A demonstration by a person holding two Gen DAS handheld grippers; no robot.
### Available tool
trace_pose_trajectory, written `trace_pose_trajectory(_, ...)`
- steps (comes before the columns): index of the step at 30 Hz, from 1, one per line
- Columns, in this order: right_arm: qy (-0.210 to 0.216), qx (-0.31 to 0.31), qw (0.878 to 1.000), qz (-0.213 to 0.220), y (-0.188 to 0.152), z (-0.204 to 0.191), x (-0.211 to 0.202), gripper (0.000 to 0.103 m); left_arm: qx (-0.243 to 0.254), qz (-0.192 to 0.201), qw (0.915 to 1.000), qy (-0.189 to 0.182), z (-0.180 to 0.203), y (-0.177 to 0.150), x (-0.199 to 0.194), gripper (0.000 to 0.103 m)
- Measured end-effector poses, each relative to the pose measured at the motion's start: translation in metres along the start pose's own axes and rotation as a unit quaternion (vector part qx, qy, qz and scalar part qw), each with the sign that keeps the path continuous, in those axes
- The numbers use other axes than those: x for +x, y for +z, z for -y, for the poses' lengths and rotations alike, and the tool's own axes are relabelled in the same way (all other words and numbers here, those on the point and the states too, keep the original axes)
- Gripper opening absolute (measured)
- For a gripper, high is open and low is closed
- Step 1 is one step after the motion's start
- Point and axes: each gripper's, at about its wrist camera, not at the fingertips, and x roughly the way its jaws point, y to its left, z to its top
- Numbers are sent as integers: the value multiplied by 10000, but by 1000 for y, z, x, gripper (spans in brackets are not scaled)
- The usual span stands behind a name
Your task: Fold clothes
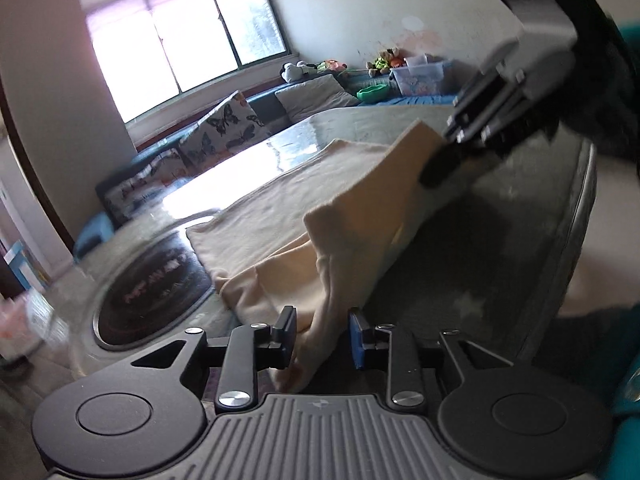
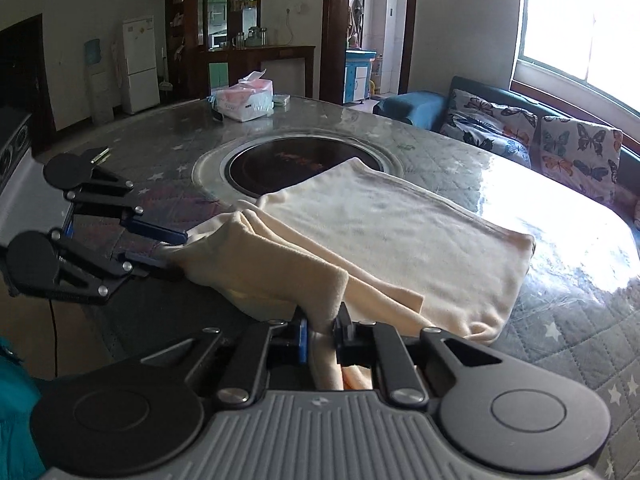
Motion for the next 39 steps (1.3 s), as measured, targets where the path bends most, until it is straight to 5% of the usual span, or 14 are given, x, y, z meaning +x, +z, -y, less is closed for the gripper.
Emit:
trace_pose_trajectory(2, -6, 15, 10000, 29, -1, -1, 0, 10, -5, 46, 10000, 13, 0, 1, -3, 14)
trace_pose_trajectory(5, -5, 47, 9999, 110, -3, -3, -4, 10, -12, 114, 9999, 32, 0, 2, -7, 10)
trace_pose_trajectory(22, 311, -318, 9975, 542, 1, -34, -83, 9, -304, 423, 9986, -133, 5, 18, -85, 8)
trace_pose_trajectory(33, 61, -66, 9988, 490, 39, 4, -59, 9, -517, 569, 9968, 216, -34, 57, -25, 8)
trace_pose_trajectory(39, -130, 55, 9992, 374, 68, 49, -10, 9, -841, 215, 9951, 469, -66, 75, 48, 8)
